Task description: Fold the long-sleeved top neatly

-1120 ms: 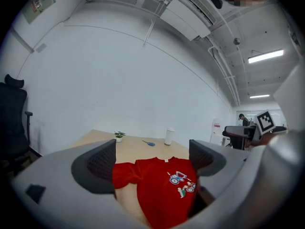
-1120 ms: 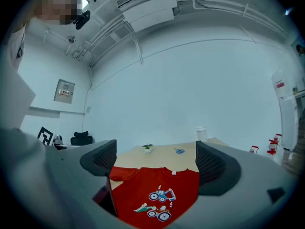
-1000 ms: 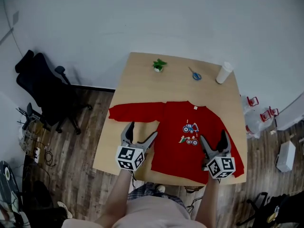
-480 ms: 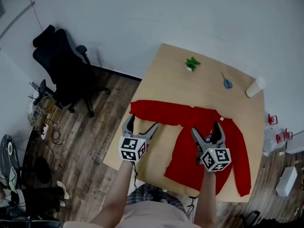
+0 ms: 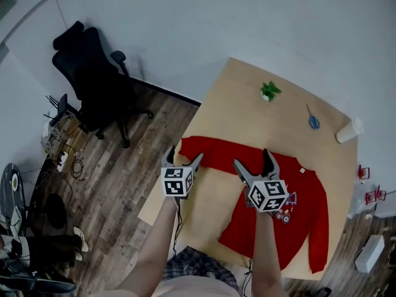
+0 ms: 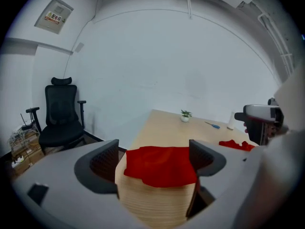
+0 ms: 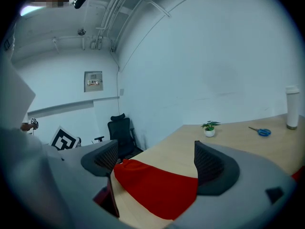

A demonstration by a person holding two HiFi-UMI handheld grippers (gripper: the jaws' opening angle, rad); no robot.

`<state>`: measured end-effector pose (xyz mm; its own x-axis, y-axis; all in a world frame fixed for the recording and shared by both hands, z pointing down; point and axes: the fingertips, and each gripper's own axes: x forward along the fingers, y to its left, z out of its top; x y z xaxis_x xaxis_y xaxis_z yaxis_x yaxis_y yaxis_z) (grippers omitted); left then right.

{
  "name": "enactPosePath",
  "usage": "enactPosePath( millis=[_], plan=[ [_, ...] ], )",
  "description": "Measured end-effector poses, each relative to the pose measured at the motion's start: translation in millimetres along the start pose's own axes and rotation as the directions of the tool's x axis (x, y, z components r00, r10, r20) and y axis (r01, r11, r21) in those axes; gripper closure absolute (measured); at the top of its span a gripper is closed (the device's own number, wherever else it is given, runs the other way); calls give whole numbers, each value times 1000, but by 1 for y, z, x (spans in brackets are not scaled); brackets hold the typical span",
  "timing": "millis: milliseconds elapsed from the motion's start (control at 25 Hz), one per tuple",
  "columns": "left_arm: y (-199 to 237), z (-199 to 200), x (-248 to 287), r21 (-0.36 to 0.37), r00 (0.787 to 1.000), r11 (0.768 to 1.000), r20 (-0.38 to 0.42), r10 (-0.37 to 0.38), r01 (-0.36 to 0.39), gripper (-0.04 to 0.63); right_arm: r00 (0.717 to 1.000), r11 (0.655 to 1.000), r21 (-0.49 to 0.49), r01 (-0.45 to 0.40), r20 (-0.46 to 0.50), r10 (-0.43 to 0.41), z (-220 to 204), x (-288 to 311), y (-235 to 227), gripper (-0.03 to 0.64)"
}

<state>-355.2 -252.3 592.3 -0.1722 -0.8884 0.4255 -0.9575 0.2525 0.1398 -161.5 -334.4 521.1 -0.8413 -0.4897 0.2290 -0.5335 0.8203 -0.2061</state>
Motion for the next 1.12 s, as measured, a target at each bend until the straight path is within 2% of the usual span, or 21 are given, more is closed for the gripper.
enactPosePath(
  millis=[280,480,640,840,920,960,1080,1120],
  plan=[
    [22,-36,36,-10,988,996,-132,83,-85,138,993,999,0,-41,-110,40,-36,40,6,131],
    [35,-52,47,-11,968,991,-216,131,-136,229,987,999,4,-51,-152,51,-53,46,8,133],
    [40,-68,53,10,948,989,-281,147,-150,243,986,999,7,-43,-164,43,-58,43,4,138],
    [29,-74,56,69,937,988,-315,151,-136,353,986,1000,19,-19,-167,22,-62,34,-4,143],
    [26,-73,56,81,935,988,-320,152,-133,376,986,1000,20,-11,-167,14,-62,31,-5,144],
    [25,-73,56,83,934,988,-324,152,-132,391,986,1000,21,-7,-167,11,-63,29,-6,144],
    [22,-72,52,74,932,989,-333,143,-125,490,987,1000,26,8,-163,-4,-62,23,-11,147],
    [20,-70,51,69,935,990,-328,136,-120,499,987,999,28,15,-160,-11,-61,20,-13,147]
  ],
)
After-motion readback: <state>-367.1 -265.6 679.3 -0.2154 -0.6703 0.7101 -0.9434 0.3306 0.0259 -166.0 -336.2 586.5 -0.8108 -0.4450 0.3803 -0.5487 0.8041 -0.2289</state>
